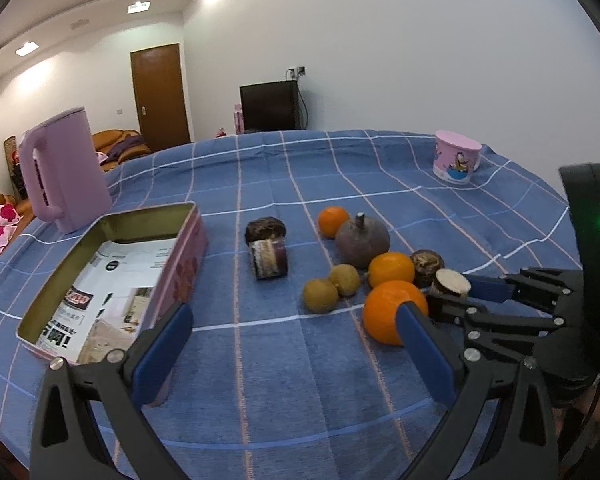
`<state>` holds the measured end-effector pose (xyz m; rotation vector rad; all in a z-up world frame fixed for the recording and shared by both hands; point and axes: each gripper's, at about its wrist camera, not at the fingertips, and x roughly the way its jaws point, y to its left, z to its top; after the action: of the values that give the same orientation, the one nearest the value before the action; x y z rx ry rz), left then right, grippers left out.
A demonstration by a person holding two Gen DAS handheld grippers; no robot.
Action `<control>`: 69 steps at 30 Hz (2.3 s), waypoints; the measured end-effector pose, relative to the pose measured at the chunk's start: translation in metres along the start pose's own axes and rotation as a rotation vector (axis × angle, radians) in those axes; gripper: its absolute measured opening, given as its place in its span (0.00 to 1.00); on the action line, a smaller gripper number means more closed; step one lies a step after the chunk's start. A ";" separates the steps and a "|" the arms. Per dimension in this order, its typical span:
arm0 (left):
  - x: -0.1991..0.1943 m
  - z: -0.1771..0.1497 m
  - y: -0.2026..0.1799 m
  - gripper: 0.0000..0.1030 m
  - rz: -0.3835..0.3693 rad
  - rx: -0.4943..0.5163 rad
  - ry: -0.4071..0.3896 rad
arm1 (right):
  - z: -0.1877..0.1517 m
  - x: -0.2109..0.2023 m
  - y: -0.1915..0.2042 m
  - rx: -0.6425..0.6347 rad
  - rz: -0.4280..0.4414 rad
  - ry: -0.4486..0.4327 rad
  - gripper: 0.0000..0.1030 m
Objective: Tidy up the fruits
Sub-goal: 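Move the right gripper to the round tan-topped cake and close on it, then grasp the large orange with the left gripper while the right gripper holds the cake, then lift and carry the orange and cake over the pink tin tray with both grippers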
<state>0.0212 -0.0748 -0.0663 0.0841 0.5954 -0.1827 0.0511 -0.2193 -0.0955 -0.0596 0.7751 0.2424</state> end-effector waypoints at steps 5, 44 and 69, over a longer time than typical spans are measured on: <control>0.006 0.003 -0.009 0.99 -0.041 0.010 0.020 | -0.003 -0.013 -0.008 0.048 -0.036 -0.075 0.34; 0.029 0.008 -0.042 0.47 -0.151 0.087 0.077 | -0.008 -0.032 -0.017 0.009 -0.060 -0.189 0.34; 0.011 0.005 -0.033 0.47 -0.109 0.048 -0.035 | -0.015 -0.047 -0.011 -0.025 -0.049 -0.285 0.34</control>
<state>0.0270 -0.1096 -0.0693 0.0954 0.5612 -0.3035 0.0110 -0.2408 -0.0738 -0.0662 0.4860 0.2087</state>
